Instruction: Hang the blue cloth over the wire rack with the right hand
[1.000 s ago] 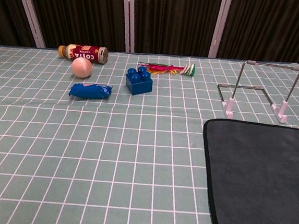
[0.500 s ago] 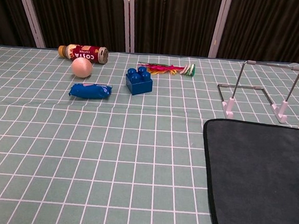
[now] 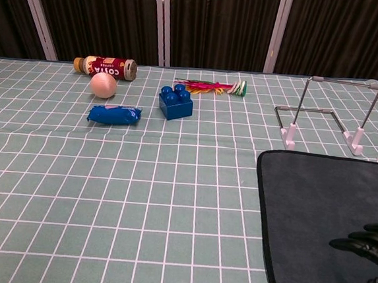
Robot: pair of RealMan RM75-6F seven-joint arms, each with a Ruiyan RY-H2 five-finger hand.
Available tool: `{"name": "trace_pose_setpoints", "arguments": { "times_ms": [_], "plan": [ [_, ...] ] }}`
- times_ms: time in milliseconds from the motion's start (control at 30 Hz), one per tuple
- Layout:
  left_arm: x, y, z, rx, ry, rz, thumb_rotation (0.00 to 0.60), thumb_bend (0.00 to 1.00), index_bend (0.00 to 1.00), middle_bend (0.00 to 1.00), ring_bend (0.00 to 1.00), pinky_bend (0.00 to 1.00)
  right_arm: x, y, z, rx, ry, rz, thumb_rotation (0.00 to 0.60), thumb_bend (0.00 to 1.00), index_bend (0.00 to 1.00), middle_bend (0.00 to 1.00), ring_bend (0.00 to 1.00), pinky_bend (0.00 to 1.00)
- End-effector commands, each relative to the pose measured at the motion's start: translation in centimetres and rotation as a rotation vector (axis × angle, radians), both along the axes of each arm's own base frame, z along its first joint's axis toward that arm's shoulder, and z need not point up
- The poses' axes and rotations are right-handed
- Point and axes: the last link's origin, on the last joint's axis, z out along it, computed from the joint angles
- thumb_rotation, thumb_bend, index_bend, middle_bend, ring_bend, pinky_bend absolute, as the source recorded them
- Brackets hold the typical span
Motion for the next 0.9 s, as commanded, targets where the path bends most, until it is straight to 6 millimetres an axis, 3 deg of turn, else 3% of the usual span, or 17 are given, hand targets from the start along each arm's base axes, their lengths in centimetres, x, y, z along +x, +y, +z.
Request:
{"name": "trace_pose_setpoints", "arguments": {
  "times_ms": [33,900],
  "plan": [
    [0.0,0.0,0.0,0.001,0.001,0.001,0.6,0.0,0.0,0.0,0.0,0.0,-0.2,-0.2,-0.6,-0.016,0.024,0.024,0.6,0.14,0.39,0.0,0.0,0.0],
    [0.0,0.1,-0.2,-0.004,0.008,0.005,0.6,0.0,0.0,0.0,0.0,0.0,-2.0,-0.8,-1.7,-0.072,0.136,0.088,0.6,0.14,0.4,0.0,0.0,0.0]
  ]
}}
